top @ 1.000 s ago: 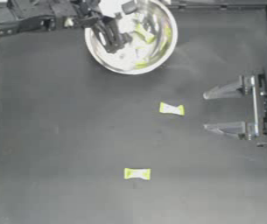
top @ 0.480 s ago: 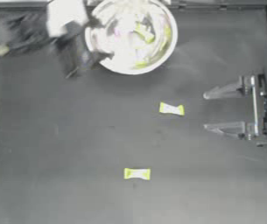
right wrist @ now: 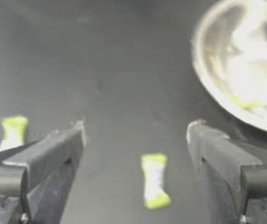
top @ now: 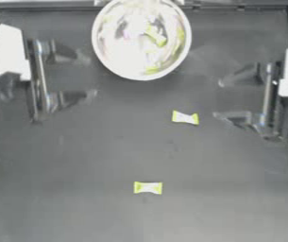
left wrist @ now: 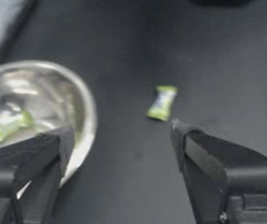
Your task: Put candies in bowl
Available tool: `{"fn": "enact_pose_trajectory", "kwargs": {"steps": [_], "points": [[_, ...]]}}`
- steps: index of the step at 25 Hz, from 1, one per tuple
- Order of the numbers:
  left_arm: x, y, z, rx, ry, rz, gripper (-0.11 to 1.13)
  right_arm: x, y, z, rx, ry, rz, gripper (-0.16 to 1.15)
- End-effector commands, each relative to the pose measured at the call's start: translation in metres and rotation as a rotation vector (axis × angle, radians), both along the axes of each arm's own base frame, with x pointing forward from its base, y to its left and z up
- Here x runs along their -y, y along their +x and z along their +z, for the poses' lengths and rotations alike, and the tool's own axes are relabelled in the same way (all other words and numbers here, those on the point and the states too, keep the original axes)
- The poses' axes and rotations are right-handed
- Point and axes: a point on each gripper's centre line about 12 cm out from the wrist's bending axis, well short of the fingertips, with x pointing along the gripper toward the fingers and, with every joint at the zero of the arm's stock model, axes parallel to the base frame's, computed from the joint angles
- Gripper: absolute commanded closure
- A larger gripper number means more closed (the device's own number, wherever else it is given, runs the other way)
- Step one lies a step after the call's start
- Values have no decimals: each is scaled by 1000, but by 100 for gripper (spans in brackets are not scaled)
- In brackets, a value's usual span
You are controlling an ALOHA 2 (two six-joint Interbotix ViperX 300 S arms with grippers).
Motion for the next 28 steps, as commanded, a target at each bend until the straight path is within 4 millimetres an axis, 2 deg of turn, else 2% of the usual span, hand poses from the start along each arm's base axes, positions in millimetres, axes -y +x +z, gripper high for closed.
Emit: {"fn": "enact_pose_trajectory", "kwargs": {"steps": [1, 7, 16, 22, 28], "points": [[6, -3, 6, 48, -2, -14, 5, 8, 16, 8, -70, -28, -16, -1], [16, -10, -4, 62, -24, -35, 5, 25, 39, -4, -237, -30, -26, -1], [31, -16, -12, 74, -48, -75, 4, 48, 67, -45, -406, 75, 32, -1], [32, -24, -17, 77, -69, -68, 4, 53, 80, -79, -500, 110, 53, -1], [33, -28, -20, 83, -81, -64, 4, 50, 88, -102, -567, 130, 72, -1]]}}
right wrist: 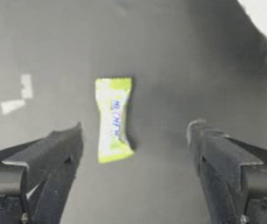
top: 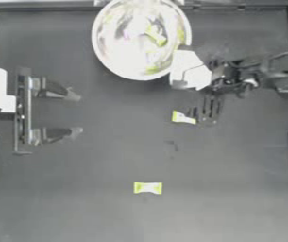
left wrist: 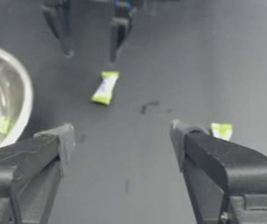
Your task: Put candies in bowl
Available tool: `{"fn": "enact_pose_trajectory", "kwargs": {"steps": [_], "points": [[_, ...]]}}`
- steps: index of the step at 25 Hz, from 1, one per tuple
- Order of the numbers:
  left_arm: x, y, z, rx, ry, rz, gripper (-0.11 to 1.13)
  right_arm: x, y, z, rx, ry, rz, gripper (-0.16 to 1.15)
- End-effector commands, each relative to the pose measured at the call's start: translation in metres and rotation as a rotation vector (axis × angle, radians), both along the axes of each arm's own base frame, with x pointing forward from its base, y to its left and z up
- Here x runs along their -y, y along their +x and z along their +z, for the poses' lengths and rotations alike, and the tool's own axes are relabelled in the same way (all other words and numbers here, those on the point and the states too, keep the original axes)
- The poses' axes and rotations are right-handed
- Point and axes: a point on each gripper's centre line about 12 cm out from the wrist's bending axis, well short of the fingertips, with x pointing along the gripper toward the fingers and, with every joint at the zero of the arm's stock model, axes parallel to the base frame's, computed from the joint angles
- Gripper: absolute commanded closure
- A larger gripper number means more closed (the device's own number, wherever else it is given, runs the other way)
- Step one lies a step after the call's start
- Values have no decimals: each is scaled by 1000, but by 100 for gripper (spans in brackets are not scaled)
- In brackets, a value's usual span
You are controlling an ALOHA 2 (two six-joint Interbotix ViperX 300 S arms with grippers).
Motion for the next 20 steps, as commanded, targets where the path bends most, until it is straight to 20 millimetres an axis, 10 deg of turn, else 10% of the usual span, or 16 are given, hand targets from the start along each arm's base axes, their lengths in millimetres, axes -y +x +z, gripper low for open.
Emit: {"fn": "enact_pose_trajectory", "kwargs": {"steps": [1, 20], "points": [[0, 0, 6, 27, -1, 4, 4, -3, 9, 3, 12, -3, 16, -1], [0, -1, 5, 25, -22, 11, 4, -12, 20, -31, -69, 16, 50, -1]]}}
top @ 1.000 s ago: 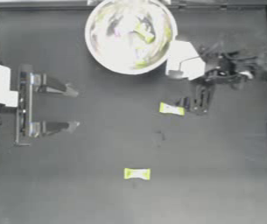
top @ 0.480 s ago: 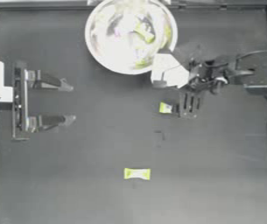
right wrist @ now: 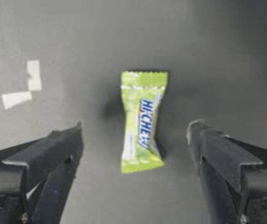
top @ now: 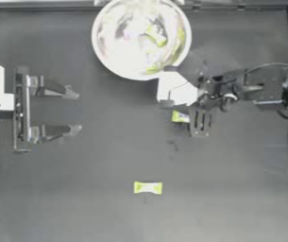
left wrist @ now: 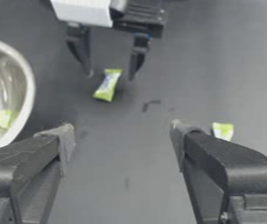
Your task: Put candies in bowl
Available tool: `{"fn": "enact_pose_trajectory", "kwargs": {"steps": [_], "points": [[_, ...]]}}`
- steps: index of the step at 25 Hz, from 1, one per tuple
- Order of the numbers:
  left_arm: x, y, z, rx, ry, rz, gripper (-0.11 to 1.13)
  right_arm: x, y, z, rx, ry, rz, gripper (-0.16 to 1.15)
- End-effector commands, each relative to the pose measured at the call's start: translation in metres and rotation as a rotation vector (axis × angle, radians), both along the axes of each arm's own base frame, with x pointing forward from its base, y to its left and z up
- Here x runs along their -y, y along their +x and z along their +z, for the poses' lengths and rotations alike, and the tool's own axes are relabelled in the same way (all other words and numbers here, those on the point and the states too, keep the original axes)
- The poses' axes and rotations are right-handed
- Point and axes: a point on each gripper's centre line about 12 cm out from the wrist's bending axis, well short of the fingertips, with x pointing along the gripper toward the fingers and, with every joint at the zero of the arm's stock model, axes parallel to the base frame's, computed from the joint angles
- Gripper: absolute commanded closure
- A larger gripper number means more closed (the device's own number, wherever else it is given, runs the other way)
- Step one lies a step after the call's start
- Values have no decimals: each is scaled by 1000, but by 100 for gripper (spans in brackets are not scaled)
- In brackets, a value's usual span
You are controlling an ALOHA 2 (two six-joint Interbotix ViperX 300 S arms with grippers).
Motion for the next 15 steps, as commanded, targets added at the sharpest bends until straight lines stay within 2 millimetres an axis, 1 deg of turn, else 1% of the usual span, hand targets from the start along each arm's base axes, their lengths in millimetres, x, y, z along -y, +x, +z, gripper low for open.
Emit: {"fn": "enact_pose_trajectory", "kwargs": {"steps": [1, 7, 15], "points": [[0, 0, 6, 25, -3, 3, 4, 6, 9, 9, 34, -22, 3, -1], [0, 0, 6, 26, -10, 4, 4, 15, 7, 5, 19, -28, -13, -1], [0, 1, 6, 25, -13, 5, 4, 21, 7, -2, 11, -27, -22, -1]]}}
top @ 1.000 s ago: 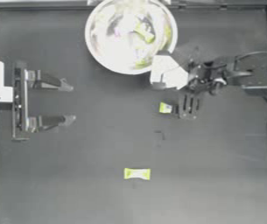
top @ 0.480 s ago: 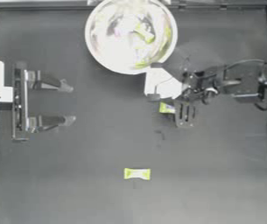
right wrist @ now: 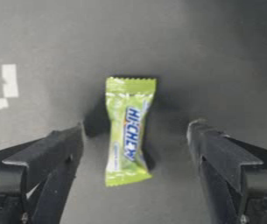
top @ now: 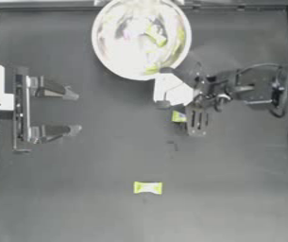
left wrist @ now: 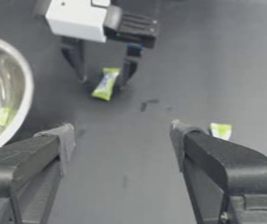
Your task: Put candies in bowl
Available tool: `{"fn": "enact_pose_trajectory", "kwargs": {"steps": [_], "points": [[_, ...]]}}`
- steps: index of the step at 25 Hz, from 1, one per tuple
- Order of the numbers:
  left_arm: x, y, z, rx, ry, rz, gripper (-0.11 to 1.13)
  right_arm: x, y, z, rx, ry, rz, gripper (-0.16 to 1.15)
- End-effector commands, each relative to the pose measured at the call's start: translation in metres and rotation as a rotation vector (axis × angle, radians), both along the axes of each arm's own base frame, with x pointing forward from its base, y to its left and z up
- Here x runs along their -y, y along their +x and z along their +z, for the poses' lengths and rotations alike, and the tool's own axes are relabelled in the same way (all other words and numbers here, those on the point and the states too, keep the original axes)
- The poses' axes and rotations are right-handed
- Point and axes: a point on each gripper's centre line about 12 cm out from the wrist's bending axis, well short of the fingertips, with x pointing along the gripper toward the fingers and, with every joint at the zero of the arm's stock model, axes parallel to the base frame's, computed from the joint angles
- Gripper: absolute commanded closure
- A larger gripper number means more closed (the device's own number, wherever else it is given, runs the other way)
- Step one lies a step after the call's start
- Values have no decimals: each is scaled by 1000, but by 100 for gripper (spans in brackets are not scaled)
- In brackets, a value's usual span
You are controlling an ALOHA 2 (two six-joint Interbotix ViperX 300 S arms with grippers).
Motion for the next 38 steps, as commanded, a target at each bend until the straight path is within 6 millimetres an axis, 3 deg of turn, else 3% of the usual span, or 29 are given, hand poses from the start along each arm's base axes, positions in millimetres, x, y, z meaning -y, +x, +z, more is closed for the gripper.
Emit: {"fn": "enact_pose_trajectory", "kwargs": {"steps": [1, 6, 12, 14, 22, 31, 38], "points": [[0, 1, 7, 25, -2, 1, 4, 5, 6, 9, 33, -12, -6, 0], [0, 1, 7, 25, -2, 1, 4, 5, 5, 7, 30, -7, -9, 6], [0, 1, 6, 22, -5, 2, 4, 5, 4, 7, 27, -7, -15, 49], [0, 1, 6, 24, -8, 3, 4, 5, 3, 6, 26, -6, -18, 56], [0, 1, 5, 19, -12, 4, 4, -4, 10, 23, 100, -16, -5, 56], [0, 0, 3, 13, -14, 5, 4, -14, 11, 79, 288, -64, 18, 56], [0, 1, 3, 14, -17, 7, 4, 3, 9, 121, 470, -142, -15, 56]]}}
